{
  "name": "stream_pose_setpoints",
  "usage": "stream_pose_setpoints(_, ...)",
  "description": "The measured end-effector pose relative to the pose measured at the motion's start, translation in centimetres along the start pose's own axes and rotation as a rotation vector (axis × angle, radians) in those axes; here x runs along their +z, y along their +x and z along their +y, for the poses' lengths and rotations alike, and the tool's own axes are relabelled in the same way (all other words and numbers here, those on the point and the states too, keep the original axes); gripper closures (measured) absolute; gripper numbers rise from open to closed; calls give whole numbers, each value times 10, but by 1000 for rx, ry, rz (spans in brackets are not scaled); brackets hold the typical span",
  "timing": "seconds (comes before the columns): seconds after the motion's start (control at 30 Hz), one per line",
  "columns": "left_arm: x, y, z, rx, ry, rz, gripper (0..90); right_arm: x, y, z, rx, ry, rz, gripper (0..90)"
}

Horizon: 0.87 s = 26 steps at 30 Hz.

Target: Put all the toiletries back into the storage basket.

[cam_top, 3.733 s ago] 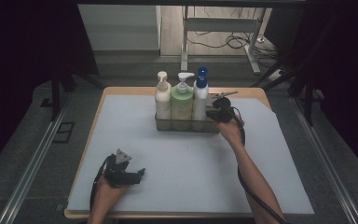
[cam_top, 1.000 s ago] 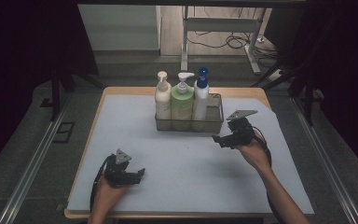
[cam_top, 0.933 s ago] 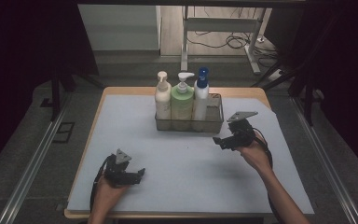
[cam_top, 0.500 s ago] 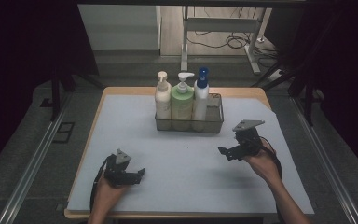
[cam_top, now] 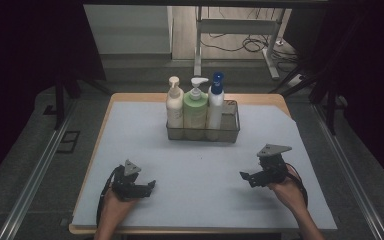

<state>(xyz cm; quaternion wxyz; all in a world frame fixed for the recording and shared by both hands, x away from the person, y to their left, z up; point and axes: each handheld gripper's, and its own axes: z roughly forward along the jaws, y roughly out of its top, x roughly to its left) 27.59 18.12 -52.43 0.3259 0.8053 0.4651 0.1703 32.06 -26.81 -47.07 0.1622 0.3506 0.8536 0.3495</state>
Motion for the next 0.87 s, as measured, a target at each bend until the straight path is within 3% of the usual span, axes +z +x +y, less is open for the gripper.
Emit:
stream_pose_setpoints(0.63,0,0,0,-5,4,-3,124,21,6,-47,51,55,22,0)
stream_pose_setpoints(0.87,0,0,0,-6,4,-3,125,22,8,-50,36,35,12,0)
